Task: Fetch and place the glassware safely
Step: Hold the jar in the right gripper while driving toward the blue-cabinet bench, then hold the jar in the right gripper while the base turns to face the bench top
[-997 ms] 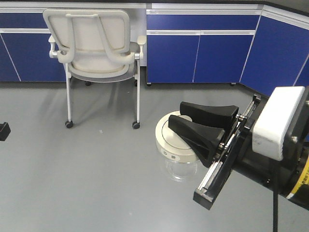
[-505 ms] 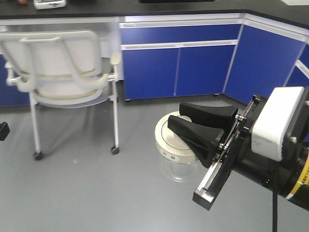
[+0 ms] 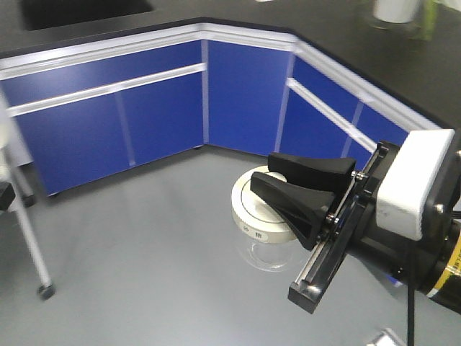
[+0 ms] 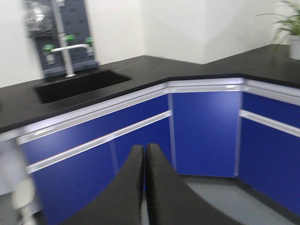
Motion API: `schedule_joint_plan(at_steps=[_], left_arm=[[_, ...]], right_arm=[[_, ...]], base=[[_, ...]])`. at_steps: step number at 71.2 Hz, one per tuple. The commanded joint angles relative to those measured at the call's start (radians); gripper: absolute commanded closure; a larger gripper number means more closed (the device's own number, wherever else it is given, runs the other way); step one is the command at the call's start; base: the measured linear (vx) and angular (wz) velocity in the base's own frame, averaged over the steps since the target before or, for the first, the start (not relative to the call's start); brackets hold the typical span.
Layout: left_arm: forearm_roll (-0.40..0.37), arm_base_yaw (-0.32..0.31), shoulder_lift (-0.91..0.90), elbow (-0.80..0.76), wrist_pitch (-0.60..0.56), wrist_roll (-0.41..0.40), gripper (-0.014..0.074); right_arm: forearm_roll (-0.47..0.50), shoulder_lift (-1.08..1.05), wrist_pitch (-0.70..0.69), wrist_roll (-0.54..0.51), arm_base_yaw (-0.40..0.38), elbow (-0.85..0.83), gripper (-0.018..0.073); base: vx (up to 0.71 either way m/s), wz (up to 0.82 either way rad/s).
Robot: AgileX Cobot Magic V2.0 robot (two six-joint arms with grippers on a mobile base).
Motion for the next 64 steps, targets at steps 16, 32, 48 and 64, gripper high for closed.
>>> schedule_joint_plan(at_steps=[16,32,48,64], left_arm=[[-0.006,-0.006,-0.009,-0.024,-0.071,-0.003,0.0603],[-0.006,-0.006,-0.009,-0.024,-0.071,-0.003,0.0603],[-0.006,-0.006,-0.009,-0.024,-0.071,-0.003,0.0603],[-0.006,-0.006,-0.009,-0.024,-0.071,-0.003,0.0603]], right_arm=[[0.025,-0.016,-0.077,-0.003,0.002,-0.030,0.0563],[0.025,-0.016,-0.077,-0.003,0.002,-0.030,0.0563],[0.025,-0.016,-0.077,-0.003,0.002,-0.030,0.0563],[0.025,-0.016,-0.077,-0.003,0.002,-0.030,0.0563]], base=[[0.20,-0.75],[0.20,-0.68],[0.19,-0.63],[0.16,-0.63]])
